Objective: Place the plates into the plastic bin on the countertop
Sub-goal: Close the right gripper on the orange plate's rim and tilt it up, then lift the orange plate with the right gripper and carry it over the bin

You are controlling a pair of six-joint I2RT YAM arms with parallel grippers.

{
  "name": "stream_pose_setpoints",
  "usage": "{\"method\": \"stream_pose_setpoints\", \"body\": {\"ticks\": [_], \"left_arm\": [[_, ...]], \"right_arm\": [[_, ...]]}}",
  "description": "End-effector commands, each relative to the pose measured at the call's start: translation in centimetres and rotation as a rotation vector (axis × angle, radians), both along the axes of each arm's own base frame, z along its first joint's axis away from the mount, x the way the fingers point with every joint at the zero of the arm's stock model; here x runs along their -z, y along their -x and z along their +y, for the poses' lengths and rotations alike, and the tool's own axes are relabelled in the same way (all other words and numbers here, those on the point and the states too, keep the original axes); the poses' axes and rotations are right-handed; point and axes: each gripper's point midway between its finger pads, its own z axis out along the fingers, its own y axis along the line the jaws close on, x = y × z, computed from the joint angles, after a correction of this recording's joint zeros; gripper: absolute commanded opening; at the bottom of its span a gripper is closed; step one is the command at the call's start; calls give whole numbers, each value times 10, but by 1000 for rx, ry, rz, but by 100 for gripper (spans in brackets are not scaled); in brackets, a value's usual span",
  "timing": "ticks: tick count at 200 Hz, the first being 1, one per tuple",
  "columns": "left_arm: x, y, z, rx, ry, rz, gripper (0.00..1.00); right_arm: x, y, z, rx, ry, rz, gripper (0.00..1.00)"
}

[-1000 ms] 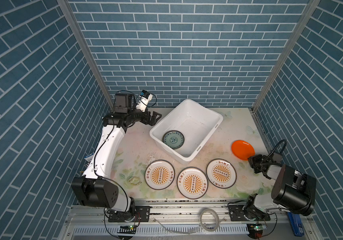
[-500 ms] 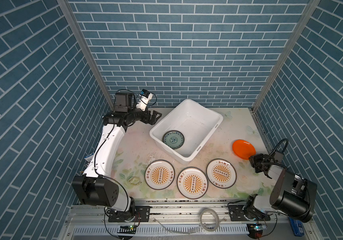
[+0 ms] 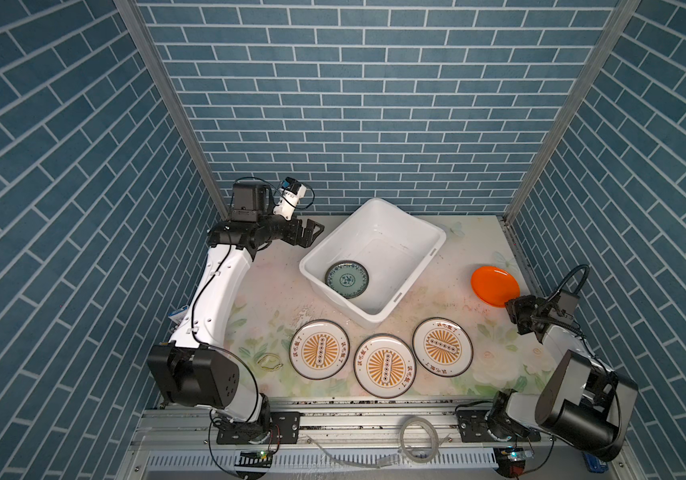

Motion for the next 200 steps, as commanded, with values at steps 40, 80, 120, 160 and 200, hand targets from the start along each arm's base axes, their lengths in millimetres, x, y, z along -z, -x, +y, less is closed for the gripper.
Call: {"method": "stream_pose_setpoints", "body": {"ticks": [40, 80, 120, 160, 200], "left_arm": [[-7, -6, -2, -7, 13, -11, 100], [-7, -7, -2, -9, 16, -9, 100], [-7, -6, -2, -11, 18, -10, 100], [-12, -5, -1, -12, 20, -22, 100], [-17, -3, -1, -15, 24, -31, 100]], "right_arm": [[-39, -8, 0, -52, 80, -36, 0], [-62, -23, 11, -91, 104, -62, 0], [-94, -43, 27, -150, 148, -109, 0], [-130, -62, 46, -214, 183, -162, 0], [-162, -84, 70, -283, 214, -200, 0]]}}
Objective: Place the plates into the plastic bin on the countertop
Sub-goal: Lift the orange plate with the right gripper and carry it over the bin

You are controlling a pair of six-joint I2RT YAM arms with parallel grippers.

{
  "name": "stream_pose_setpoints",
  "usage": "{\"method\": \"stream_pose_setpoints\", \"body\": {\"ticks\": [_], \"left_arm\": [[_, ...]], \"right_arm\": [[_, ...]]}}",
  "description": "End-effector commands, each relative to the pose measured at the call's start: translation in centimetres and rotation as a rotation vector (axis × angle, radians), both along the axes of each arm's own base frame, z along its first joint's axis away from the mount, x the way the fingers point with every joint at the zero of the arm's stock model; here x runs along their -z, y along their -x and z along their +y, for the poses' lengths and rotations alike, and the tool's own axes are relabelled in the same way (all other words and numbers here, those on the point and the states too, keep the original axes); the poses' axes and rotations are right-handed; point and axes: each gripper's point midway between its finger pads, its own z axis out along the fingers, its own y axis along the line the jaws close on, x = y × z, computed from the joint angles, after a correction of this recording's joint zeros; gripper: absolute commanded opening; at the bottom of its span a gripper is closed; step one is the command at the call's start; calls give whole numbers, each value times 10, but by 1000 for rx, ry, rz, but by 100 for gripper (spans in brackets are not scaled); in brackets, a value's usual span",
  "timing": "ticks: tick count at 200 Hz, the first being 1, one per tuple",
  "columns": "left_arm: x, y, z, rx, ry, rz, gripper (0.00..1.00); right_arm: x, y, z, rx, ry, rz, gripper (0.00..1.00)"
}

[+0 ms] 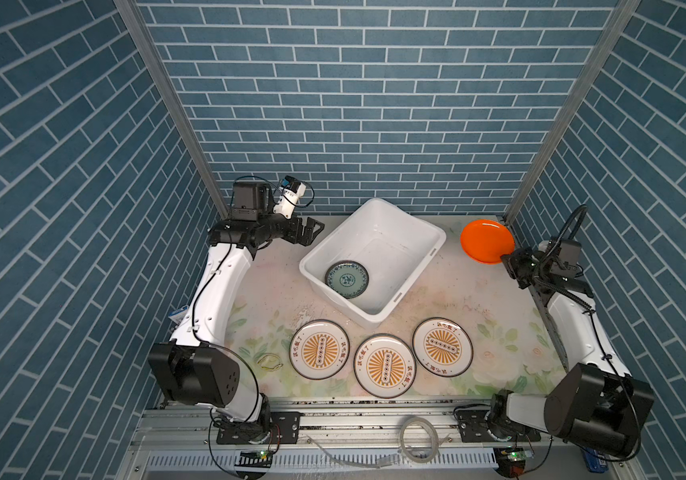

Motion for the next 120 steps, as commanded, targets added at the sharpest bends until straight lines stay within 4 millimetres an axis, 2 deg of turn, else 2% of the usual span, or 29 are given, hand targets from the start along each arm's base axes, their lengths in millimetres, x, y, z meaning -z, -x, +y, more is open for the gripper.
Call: {"method": "stream_pose_setpoints", "body": {"ticks": [1, 43, 71, 120], "left_arm": [[-15, 0, -1, -3, 8, -36, 100], [-15, 3, 1, -6, -3, -39, 100], [-16, 6, 2, -9, -8, -41, 100], [-17, 7, 3, -12, -8, -44, 99]], "right_arm": [[-21, -12, 13, -49, 47, -29, 0], [-51, -40, 49, -151, 57, -79, 0], [-61, -57, 77, -225, 67, -97, 0], [-72, -79, 147, -422, 112, -113, 0]]}}
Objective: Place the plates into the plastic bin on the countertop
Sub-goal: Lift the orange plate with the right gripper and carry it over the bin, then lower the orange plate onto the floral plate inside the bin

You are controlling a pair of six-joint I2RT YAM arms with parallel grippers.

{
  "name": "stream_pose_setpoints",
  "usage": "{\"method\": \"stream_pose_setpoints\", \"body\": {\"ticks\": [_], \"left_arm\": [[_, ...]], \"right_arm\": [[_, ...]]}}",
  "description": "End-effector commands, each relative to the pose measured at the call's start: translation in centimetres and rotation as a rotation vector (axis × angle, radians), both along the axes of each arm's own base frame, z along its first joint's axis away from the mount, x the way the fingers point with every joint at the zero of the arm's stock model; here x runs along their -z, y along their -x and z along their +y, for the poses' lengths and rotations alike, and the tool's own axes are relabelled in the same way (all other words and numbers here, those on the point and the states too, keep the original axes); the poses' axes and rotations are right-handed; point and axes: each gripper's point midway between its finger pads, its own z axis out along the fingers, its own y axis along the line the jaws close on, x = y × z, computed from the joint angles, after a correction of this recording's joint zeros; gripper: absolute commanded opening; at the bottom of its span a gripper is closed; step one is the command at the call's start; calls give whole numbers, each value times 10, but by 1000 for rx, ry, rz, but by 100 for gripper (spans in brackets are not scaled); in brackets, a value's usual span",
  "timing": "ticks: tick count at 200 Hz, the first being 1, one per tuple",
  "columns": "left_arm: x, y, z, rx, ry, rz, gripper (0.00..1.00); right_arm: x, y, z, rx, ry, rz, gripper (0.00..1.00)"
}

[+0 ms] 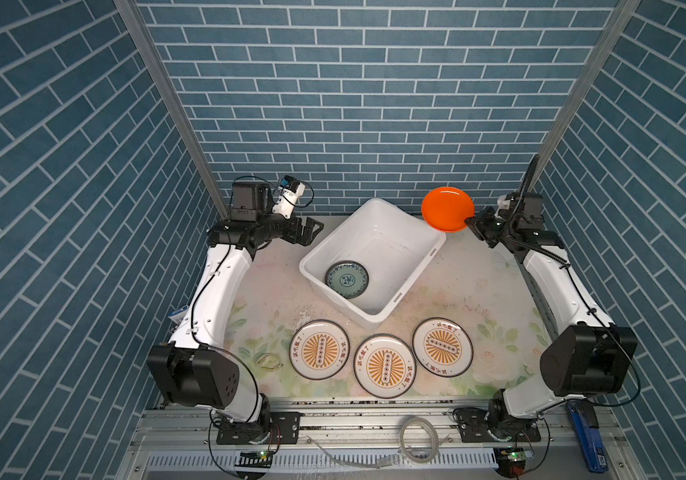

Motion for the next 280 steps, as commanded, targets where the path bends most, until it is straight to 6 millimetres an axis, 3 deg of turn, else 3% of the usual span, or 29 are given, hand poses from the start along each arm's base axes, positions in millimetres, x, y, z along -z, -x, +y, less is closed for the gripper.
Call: {"method": "stream_pose_setpoints", "body": {"ticks": [1, 57, 128, 198, 229, 246, 252, 280], "left_arm": [[-14, 5, 1, -2, -1, -34, 99], [-14, 6, 1, -6, 1, -36, 99], [-15, 8, 2, -9, -4, -43, 100], [-16, 8, 2, -10, 4, -44, 100], [-17, 8, 2, -11, 7, -48, 99], [-18, 8, 1, -10, 11, -47, 100], [-18, 8, 1, -10, 13, -47, 100], [-20, 7, 0, -10, 17, -48, 100]], "right_arm": [[-13, -6, 32, -111, 48, -38, 0], [-5, -13, 115, -358, 102, -19, 0], [36, 4, 182, -580, 136, 59, 0], [84, 28, 223, -780, 252, 151, 0], [101, 31, 231, -806, 265, 174, 0], [100, 32, 235, -820, 272, 166, 0], [116, 31, 237, -828, 279, 198, 0], [126, 33, 241, -849, 292, 214, 0]]}}
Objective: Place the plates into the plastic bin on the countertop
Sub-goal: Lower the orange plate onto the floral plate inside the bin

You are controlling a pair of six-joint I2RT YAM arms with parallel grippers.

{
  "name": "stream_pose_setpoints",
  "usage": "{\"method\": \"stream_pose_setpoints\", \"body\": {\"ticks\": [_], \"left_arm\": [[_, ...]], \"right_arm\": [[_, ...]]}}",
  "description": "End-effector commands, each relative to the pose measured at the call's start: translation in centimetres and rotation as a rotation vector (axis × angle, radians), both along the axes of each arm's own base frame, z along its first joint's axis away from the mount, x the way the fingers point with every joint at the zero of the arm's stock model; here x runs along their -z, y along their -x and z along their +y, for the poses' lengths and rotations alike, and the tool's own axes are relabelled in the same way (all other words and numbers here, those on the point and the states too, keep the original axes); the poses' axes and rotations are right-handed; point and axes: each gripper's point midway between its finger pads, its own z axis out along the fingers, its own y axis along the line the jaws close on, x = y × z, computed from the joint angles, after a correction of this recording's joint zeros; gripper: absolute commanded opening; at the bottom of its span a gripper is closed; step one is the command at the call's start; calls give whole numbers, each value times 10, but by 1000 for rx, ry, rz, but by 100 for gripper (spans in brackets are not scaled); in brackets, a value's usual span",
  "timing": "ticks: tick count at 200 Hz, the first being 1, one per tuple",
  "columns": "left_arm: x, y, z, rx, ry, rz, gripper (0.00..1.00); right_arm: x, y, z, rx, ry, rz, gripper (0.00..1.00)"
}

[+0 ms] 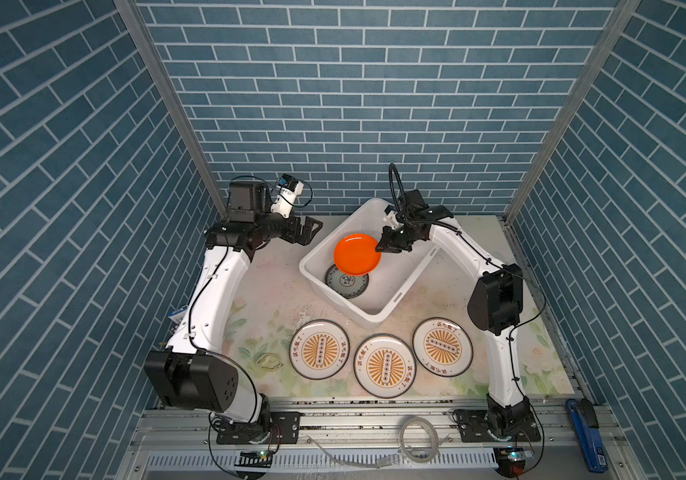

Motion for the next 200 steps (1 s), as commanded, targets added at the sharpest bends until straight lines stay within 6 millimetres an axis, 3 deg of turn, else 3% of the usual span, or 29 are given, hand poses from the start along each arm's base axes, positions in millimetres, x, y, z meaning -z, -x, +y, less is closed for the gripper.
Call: {"method": "stream_pose_setpoints", "body": {"ticks": [1, 125, 200], "left_arm": [[-12, 4, -1, 0, 17, -31, 100], [-8, 0, -3, -4, 29, -12, 100], [-6, -1, -3, -4, 33, -9, 100]], "right_arm": [[2, 4, 5, -60, 7, -11, 0], [45, 2, 20, -114, 68, 19, 0], [75, 12, 22, -149, 131, 57, 0]]}}
